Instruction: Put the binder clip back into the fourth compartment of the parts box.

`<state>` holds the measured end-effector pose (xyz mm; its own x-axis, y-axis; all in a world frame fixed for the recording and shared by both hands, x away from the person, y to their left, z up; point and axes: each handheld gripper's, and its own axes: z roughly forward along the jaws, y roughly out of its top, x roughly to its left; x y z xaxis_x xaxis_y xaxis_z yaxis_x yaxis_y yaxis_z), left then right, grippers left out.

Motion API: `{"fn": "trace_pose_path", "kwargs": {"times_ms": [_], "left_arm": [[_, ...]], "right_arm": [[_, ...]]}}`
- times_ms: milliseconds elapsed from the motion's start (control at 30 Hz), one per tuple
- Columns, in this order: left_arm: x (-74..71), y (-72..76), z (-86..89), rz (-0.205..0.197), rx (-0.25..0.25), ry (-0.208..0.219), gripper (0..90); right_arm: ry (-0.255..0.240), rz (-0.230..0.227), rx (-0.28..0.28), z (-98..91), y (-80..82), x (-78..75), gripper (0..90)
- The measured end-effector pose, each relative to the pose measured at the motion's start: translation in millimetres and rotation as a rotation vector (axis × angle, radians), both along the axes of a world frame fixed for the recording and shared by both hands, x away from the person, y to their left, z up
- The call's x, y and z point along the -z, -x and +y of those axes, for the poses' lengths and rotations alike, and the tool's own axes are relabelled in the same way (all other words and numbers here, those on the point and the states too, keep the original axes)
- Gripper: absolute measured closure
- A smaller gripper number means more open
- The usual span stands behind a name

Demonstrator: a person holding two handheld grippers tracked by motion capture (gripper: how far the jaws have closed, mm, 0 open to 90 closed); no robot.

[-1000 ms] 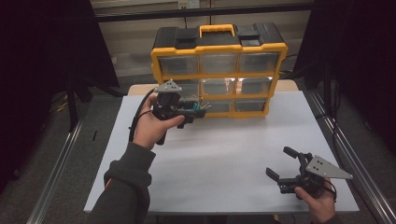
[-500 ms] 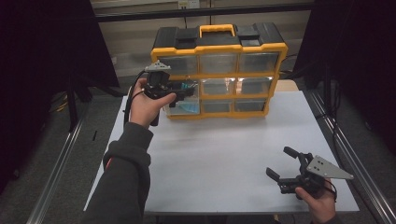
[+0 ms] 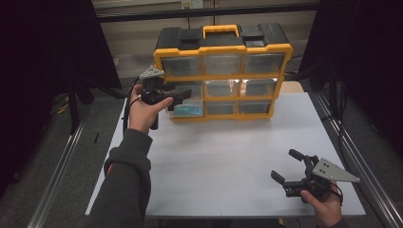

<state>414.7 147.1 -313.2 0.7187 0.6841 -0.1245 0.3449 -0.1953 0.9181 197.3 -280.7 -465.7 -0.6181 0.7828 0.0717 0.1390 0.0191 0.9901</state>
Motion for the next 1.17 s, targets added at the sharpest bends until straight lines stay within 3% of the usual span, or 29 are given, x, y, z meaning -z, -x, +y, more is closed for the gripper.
{"fn": "trace_pose_path", "kwargs": {"times_ms": [167,267,400,467,567,733,833,1033,1167], "left_arm": [[3.8,23.4,13.6,-0.047,0.021,0.047,17.5],[8.7,40.0,21.4,-0.075,0.028,0.05,14.0],[26.0,61.2,33.0,-0.085,0.047,0.072,9.8],[38.7,71.4,39.6,-0.08,0.044,0.092,9.4],[59.4,84.9,51.3,-0.087,0.034,0.089,8.6],[95.5,101.8,69.1,-0.056,0.021,0.126,7.4],[113.5,112.5,77.9,-0.056,0.022,0.112,7.2],[131.3,123.3,86.7,-0.031,0.012,0.105,6.8],[135.5,124.1,86.3,-0.049,-0.002,0.096,5.5]], "right_arm": [[0.005,0.001,0.004,-0.2,1.2,-0.3,0.4],[0.008,0.003,0.003,0.3,1.2,-0.1,0.4],[0.013,0.001,0.003,0.6,0.5,0.1,0.4],[0.014,0.003,0.003,0.9,0.4,0.3,0.4],[0.015,0.004,0.003,1.5,0.1,0.4,0.4],[0.02,0.002,0.006,1.6,-0.5,0.7,0.3],[0.026,0.001,0.004,1.6,-0.8,0.9,0.3],[0.026,0.005,0.001,2.2,-1.2,1.1,0.3],[0.034,0.005,0.004,1.8,-1.8,1.5,0.3]]}}
